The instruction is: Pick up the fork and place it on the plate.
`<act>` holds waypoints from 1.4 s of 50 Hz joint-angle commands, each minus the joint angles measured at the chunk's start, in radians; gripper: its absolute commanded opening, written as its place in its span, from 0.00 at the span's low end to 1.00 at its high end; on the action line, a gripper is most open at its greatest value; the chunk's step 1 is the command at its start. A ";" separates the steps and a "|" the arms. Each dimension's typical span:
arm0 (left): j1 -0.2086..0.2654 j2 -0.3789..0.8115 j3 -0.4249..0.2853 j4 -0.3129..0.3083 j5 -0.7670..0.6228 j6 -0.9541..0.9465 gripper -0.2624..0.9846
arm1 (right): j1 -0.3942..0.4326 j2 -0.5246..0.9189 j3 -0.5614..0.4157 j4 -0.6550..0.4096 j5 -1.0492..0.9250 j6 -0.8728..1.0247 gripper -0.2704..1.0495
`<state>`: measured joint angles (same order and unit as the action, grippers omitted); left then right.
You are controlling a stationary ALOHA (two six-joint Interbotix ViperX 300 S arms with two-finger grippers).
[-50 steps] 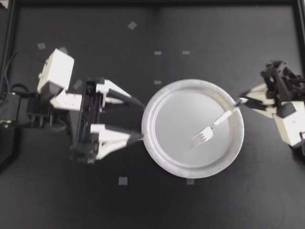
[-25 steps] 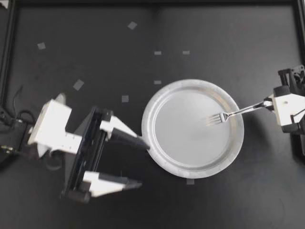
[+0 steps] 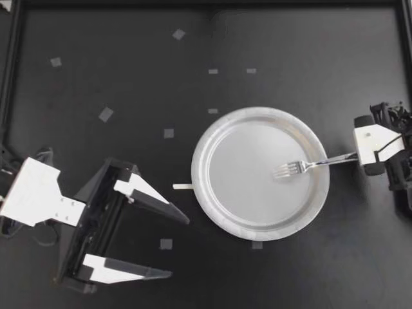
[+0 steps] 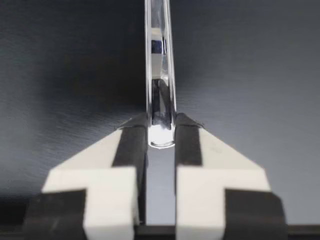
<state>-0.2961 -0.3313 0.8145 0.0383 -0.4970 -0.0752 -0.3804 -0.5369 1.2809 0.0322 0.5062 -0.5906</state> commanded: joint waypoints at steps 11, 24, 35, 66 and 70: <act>-0.005 -0.017 -0.006 0.002 -0.011 -0.003 0.86 | -0.008 0.012 -0.051 0.006 0.000 -0.002 0.17; -0.005 -0.018 0.005 0.002 -0.015 -0.009 0.86 | -0.008 0.026 -0.048 0.006 0.021 0.009 0.58; -0.005 -0.021 0.014 0.002 -0.015 -0.017 0.86 | -0.009 0.005 -0.052 0.005 0.021 0.008 0.60; 0.061 -0.058 0.091 -0.104 -0.123 0.009 0.86 | 0.103 -0.345 -0.229 0.008 -0.517 0.008 0.61; 0.091 -0.063 0.126 -0.104 -0.190 0.046 0.86 | 0.181 -0.341 -0.210 0.021 -0.681 0.029 0.61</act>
<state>-0.2577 -0.3743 0.9035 -0.0629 -0.5737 -0.0752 -0.3007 -0.8759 1.0630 0.0368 0.0476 -0.5829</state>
